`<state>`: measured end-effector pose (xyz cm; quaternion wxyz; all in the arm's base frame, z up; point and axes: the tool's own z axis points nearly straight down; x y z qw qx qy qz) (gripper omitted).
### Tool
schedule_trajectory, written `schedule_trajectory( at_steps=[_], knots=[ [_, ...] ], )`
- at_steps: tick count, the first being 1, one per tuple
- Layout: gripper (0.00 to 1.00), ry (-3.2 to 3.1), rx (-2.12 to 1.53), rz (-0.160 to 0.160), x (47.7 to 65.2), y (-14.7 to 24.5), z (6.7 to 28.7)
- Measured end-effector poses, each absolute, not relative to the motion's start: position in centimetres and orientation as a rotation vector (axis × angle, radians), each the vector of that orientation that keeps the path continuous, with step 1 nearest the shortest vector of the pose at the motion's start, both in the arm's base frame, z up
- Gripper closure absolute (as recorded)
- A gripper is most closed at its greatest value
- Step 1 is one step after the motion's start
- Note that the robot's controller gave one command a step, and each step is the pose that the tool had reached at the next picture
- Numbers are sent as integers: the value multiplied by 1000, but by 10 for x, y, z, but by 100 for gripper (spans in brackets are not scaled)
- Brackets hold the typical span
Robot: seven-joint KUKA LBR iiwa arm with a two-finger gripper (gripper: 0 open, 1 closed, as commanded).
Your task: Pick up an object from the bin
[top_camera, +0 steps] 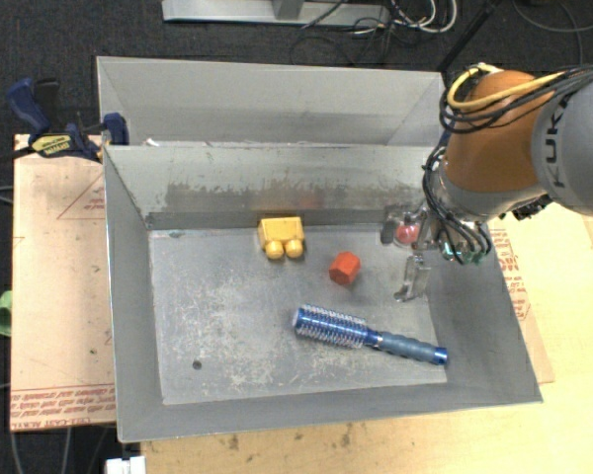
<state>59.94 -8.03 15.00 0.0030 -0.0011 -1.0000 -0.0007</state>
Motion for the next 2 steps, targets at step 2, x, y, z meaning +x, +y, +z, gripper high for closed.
schedule_trajectory(
  at_steps=[2],
  knots=[
    [0, -3148, 38, 4, 633, -78, 71]
  ],
)
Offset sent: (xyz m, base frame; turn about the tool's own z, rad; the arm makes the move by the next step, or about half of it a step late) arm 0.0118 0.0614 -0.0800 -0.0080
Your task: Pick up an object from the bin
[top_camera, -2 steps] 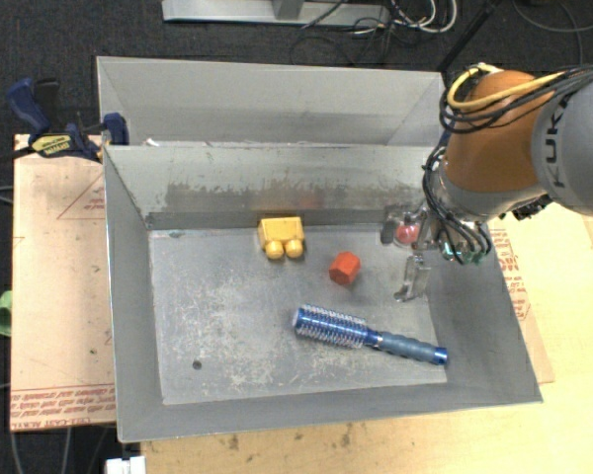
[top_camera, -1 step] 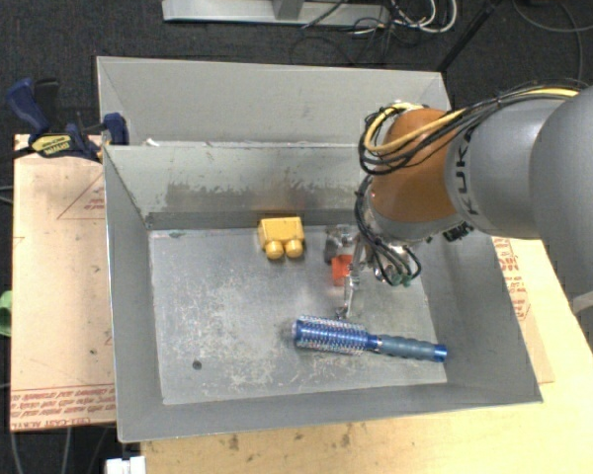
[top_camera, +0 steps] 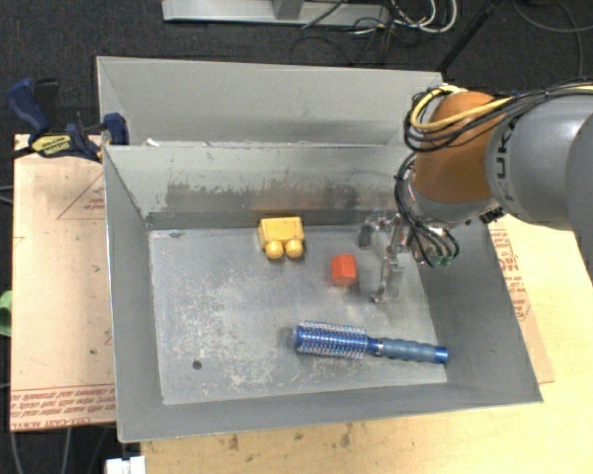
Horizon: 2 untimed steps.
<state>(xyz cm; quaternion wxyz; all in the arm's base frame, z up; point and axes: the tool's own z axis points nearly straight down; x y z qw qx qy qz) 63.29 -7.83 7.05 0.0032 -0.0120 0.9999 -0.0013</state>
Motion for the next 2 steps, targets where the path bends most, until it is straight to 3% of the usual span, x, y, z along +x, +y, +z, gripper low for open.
schedule_trajectory(
  at_steps=[1, 2],
  knots=[
    [0, 3111, -421, 2, 555, -47, 117],
    [0, 3041, -785, 2, 551, -44, 100]
  ],
)
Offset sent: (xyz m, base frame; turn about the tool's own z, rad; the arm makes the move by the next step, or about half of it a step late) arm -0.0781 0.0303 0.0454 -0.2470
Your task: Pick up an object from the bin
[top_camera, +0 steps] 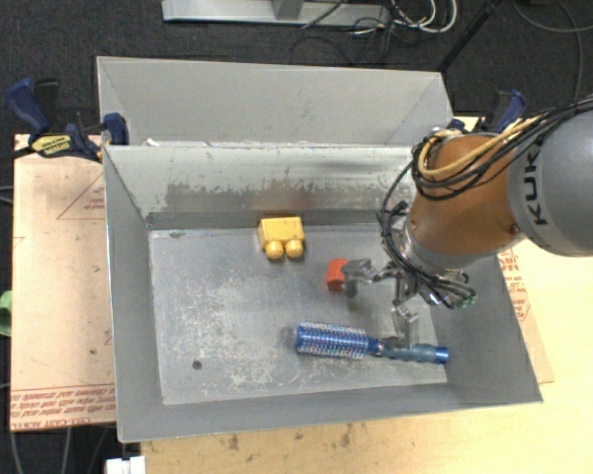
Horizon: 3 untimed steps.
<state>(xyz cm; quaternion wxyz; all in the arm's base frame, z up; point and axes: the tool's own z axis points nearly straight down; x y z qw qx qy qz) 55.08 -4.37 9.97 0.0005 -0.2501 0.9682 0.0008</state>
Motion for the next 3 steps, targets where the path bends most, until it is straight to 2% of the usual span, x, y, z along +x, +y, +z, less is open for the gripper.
schedule_trajectory(
  at_steps=[1, 2, 3],
  knots=[
    [0, 2973, -997, 2, 497, -2, 70],
    [100, 2977, -997, 2, 496, -3, 70],
    [100, 2936, -1085, -5, 532, -8, 247]
  ],
)
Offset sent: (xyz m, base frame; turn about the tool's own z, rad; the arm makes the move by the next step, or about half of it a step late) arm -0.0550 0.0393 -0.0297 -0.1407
